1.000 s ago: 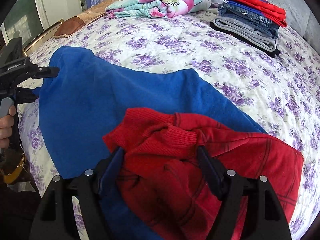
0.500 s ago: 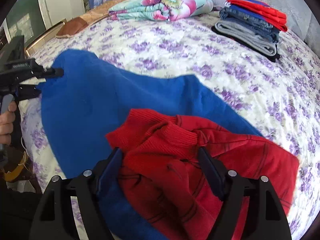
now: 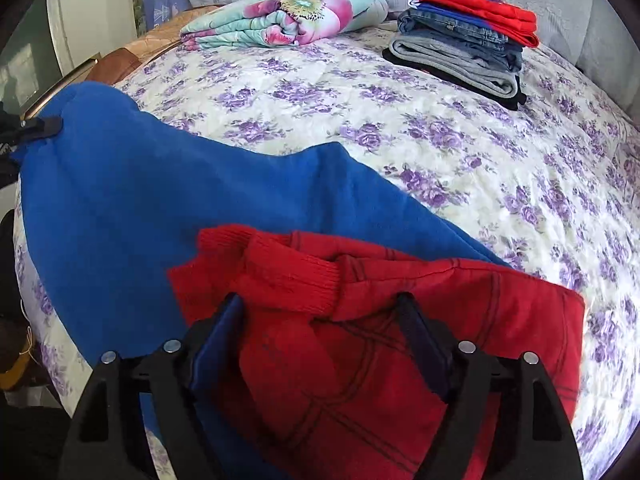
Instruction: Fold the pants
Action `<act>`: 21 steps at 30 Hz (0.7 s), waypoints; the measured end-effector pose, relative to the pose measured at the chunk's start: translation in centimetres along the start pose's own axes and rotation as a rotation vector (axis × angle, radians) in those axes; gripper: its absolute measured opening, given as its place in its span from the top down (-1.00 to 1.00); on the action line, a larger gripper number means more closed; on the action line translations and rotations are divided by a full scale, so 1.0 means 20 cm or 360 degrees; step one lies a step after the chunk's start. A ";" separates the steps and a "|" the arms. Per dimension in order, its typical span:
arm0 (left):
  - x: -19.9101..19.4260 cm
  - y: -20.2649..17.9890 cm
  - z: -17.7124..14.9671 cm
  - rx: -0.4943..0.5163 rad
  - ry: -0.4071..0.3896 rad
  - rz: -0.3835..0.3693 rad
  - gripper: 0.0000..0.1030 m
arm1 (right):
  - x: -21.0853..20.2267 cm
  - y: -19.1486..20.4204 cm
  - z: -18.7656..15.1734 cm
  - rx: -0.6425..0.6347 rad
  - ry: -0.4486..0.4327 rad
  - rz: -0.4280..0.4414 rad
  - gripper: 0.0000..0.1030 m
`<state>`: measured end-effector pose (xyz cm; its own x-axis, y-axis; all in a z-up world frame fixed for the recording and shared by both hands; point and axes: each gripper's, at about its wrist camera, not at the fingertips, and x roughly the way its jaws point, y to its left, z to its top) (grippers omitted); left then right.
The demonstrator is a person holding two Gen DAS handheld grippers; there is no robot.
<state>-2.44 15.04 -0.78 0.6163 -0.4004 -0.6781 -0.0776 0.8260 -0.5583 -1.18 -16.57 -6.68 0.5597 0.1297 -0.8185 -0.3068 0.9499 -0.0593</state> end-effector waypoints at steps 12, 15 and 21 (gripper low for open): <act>-0.10 -0.54 -0.02 0.0457 -0.0061 -0.0051 0.54 | -0.21 -0.19 -0.07 0.0122 -0.0188 0.0118 -0.71; -0.06 -0.71 -0.08 0.0589 -0.0047 -0.0075 0.55 | -0.33 -0.38 -0.15 0.0283 -0.0238 0.0073 -0.71; 0.09 -1.10 -0.24 0.0802 0.0072 -0.0252 0.60 | -0.51 -0.77 -0.41 0.0661 -0.0285 -0.0045 -0.71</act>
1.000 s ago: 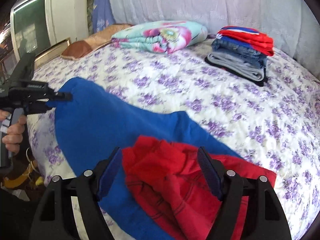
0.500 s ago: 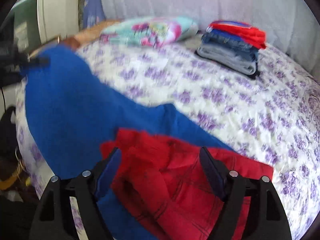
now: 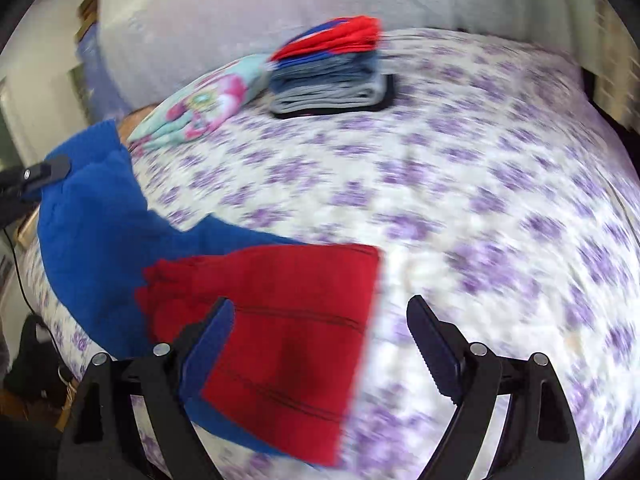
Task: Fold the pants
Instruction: 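Carry the folded pants with both grippers toward the folded clothes stack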
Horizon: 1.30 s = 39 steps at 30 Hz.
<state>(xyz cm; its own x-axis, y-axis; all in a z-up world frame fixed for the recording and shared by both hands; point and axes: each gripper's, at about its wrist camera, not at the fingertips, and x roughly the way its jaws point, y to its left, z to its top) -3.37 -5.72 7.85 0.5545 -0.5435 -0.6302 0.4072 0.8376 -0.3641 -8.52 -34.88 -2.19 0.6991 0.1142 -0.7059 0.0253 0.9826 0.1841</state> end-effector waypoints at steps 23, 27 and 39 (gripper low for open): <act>0.51 -0.58 -0.32 0.0311 0.0452 -0.0428 -0.35 | -0.17 -0.30 0.06 0.0120 -0.0125 -0.0007 -0.71; 0.34 -0.40 -0.24 0.0189 0.0340 -0.0303 -0.48 | -0.15 -0.08 0.11 -0.0071 -0.0112 0.0088 -0.72; 0.60 0.16 -0.22 -0.0171 0.0442 0.0296 -0.50 | 0.16 0.05 0.14 -0.0291 0.0119 -0.0070 -0.72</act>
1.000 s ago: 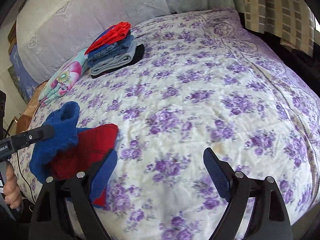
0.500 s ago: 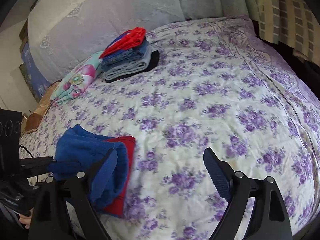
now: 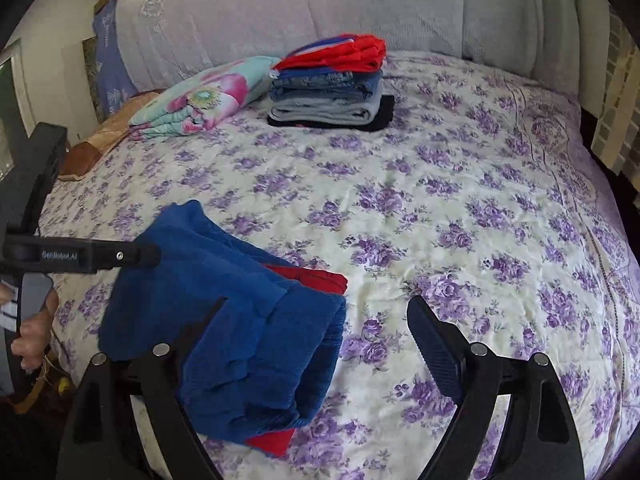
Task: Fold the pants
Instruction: 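Carry the folded pants with both grippers toward the folded clothes stack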
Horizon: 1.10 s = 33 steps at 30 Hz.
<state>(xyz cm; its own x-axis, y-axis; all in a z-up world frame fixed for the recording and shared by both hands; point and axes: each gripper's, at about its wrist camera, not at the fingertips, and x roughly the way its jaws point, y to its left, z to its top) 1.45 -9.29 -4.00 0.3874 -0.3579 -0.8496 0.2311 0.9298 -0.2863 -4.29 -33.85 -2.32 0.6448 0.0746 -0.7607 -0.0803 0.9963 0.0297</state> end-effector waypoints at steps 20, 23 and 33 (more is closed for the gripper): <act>0.06 0.01 0.07 0.0106 0.0024 0.0056 -0.45 | -0.08 0.22 -0.19 -0.0332 0.0022 -0.0022 -0.84; 0.21 0.08 0.08 0.0068 0.0070 0.0073 -0.63 | 0.13 0.16 -0.33 -0.0246 0.0206 0.0012 -0.85; -0.14 0.06 0.04 0.0041 -0.0066 -0.0179 -0.32 | -0.21 0.13 -0.28 -0.0151 -0.0141 0.0060 -0.92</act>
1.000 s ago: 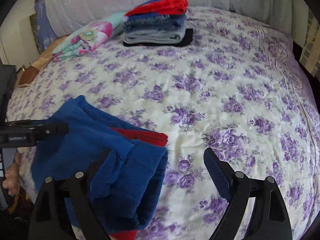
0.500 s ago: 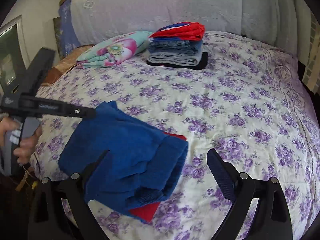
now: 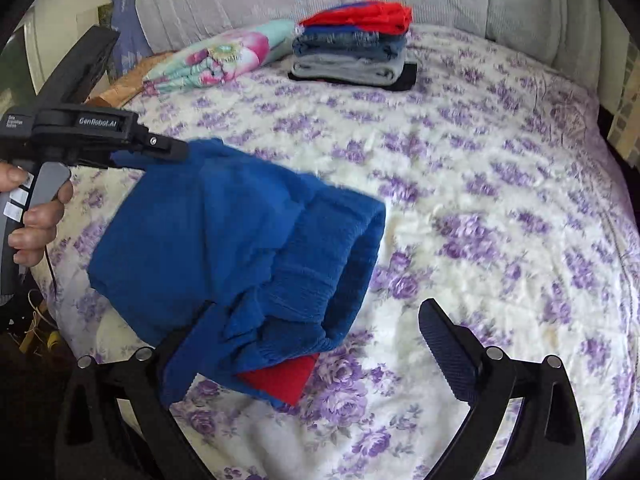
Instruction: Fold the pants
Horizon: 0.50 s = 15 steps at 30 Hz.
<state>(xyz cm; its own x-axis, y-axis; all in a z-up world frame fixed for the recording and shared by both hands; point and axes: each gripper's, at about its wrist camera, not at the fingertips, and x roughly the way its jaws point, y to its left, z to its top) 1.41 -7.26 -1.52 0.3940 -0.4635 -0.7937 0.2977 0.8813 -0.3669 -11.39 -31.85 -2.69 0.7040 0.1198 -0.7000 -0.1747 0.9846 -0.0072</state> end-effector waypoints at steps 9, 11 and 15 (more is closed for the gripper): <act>0.04 -0.12 -0.29 0.0226 0.0222 -0.0106 -0.32 | 0.06 0.11 0.24 0.0015 -0.0084 0.0325 -0.03; 0.14 -0.08 -0.32 0.0267 0.0279 0.0018 -0.42 | 0.16 0.12 0.24 -0.0005 0.0030 0.0276 0.02; 0.28 0.10 -0.32 0.0051 0.0313 -0.0138 -0.61 | 0.37 0.03 0.18 0.0058 0.0156 0.0196 0.24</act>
<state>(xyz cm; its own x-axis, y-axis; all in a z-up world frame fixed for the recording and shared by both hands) -1.43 -7.56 -9.73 0.1892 -0.5079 -0.8404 0.3521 0.8340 -0.4248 -3.79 -29.83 -5.42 0.6078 0.2286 -0.7605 -0.2294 0.9674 0.1075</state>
